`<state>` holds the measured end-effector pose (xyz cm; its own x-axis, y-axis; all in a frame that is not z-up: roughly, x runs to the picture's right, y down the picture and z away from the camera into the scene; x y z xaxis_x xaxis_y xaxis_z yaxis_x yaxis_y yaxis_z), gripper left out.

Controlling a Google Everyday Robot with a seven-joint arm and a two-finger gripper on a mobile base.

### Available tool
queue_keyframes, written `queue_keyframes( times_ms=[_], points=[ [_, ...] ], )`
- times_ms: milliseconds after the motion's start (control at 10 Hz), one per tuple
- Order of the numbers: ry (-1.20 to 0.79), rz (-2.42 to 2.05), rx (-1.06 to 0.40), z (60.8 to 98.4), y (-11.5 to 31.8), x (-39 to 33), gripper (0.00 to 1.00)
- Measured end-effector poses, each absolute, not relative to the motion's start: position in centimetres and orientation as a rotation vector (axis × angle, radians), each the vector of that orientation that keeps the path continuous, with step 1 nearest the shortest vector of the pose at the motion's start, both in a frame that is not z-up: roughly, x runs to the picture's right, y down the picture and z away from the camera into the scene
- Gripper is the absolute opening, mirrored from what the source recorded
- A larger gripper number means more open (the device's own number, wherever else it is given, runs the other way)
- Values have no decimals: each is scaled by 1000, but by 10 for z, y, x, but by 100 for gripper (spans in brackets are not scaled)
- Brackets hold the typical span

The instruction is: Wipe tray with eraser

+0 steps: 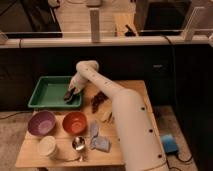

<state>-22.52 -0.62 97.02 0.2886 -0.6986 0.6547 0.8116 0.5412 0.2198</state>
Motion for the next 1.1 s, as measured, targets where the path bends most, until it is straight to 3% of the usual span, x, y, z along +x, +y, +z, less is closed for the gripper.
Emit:
queue_keyframes(
  times_ms=[500,1100],
  points=[
    [-820,-1068,-117,964,-23,-272,19],
    [-896,-1160,-89,946,-12,-310,19]
  ],
)
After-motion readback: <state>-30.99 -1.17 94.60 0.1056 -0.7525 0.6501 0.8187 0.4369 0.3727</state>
